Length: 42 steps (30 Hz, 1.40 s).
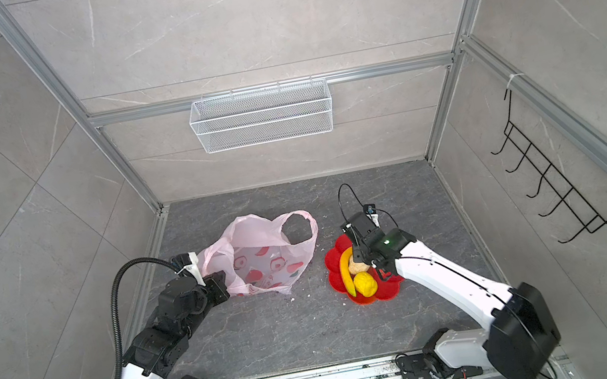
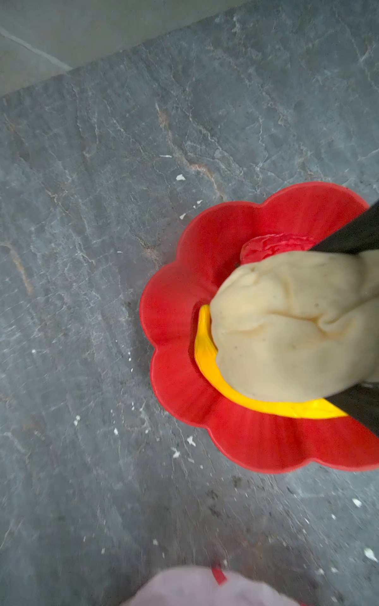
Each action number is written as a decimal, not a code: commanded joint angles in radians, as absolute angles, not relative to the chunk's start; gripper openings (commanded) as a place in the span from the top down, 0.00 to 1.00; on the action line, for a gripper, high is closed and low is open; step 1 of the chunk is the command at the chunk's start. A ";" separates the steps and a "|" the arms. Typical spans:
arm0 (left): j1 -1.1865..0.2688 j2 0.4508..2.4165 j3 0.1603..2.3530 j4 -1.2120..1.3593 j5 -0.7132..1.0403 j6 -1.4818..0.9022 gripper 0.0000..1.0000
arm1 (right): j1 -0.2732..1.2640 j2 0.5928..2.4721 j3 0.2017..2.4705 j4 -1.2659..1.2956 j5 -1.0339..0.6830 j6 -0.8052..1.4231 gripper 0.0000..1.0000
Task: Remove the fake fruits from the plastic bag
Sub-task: 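Lower the cream fruit onto the red plate and open the right gripper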
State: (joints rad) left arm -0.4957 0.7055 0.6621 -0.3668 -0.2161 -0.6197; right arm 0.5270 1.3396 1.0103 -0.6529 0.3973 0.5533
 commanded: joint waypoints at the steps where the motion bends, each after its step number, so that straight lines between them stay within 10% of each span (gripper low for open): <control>1: -0.499 0.694 0.708 -0.357 -0.231 -0.589 1.00 | 0.477 1.436 1.066 -0.569 0.334 0.450 0.77; 34: -0.499 0.643 0.704 -0.406 -0.244 -0.585 1.00 | 0.364 1.622 1.065 -0.560 0.283 0.406 0.65; 42: -0.499 0.648 0.707 -0.403 -0.238 -0.585 1.00 | 0.365 1.616 1.051 -0.546 0.284 0.413 0.49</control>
